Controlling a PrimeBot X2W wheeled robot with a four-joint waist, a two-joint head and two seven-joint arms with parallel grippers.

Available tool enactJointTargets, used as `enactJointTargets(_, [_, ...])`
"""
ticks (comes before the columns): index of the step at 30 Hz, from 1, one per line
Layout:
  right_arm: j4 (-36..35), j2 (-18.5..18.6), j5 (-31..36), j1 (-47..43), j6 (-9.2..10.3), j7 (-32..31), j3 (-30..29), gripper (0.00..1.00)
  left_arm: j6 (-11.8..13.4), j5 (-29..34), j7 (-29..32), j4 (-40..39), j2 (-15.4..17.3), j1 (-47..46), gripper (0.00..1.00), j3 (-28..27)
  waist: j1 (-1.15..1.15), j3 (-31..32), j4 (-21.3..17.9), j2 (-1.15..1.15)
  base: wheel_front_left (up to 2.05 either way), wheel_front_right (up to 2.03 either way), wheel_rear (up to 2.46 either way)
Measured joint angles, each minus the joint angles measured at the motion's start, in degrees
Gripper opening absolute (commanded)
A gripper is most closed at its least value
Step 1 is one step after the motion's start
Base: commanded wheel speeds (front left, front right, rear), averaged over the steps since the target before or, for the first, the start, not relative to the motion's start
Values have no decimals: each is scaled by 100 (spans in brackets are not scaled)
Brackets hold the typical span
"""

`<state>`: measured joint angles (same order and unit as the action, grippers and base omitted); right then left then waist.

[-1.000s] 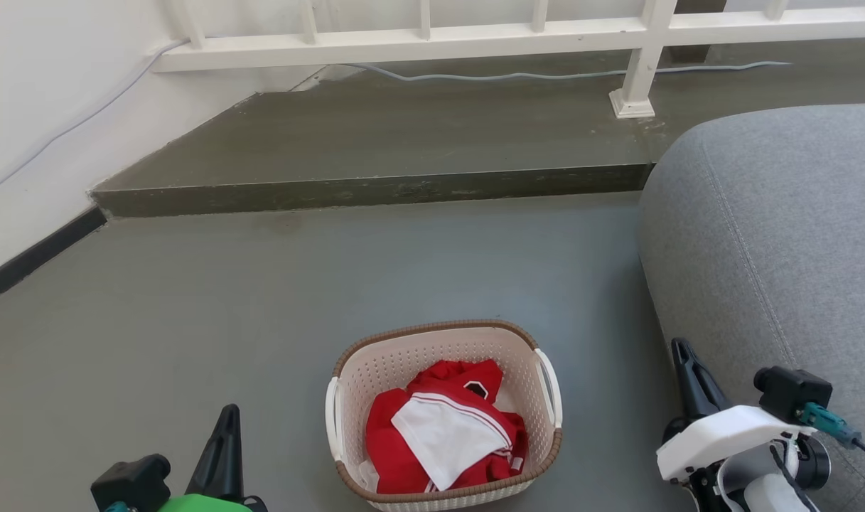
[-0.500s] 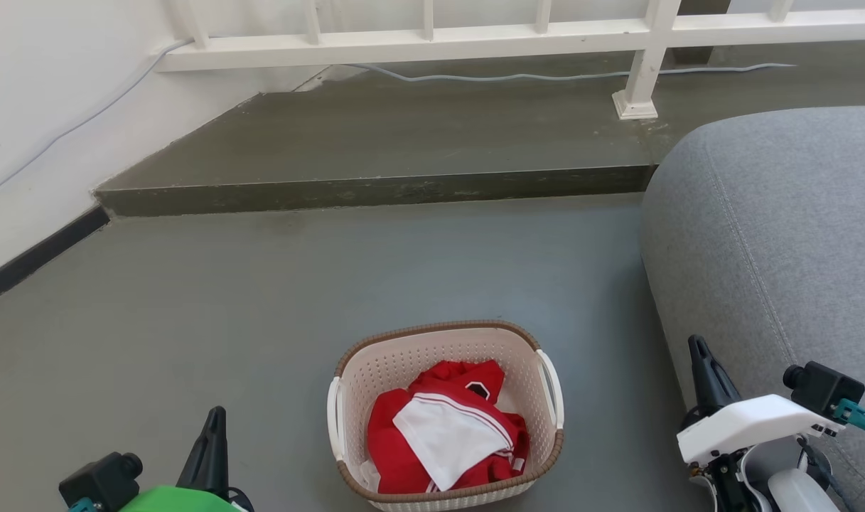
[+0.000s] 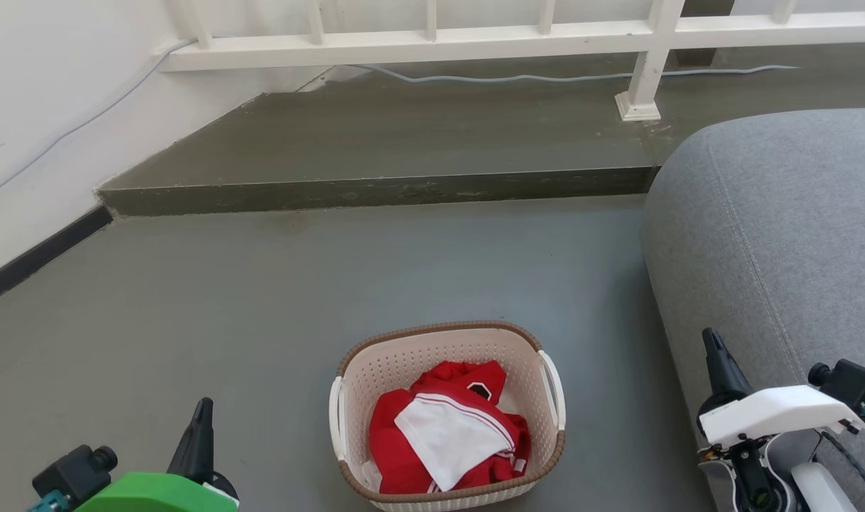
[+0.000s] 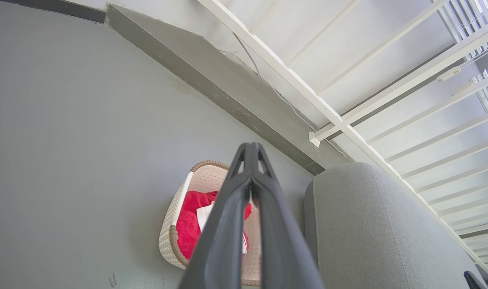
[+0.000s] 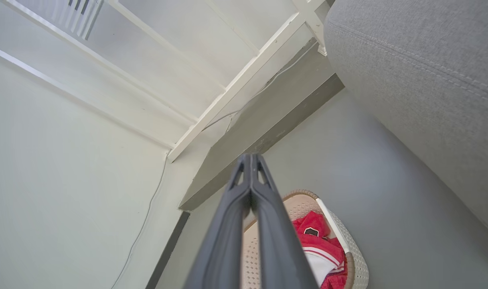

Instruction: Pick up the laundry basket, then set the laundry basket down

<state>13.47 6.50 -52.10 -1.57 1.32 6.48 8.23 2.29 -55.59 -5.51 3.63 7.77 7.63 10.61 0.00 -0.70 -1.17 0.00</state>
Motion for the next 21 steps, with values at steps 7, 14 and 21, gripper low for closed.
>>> enactJointTargets(7, [5, -33, -525, 39, -82, -126, -145, 0, -86, -500, 118, 140, -12, -118, 0, -135, 0, 6, 15, 0, 0, 0, 0])
enactJointTargets(14, [20, -71, -1144, 115, -199, -259, -318, 0, -204, -1093, 194, 278, -63, -252, 0, -275, 0, 13, 31, 0, 0, 0, 0])
enactJointTargets(21, [34, -90, -1653, 137, -286, -397, -471, 0, -303, -1586, 301, 375, -90, -358, 0, -367, 0, 20, 46, 0, 0, 0, 0])
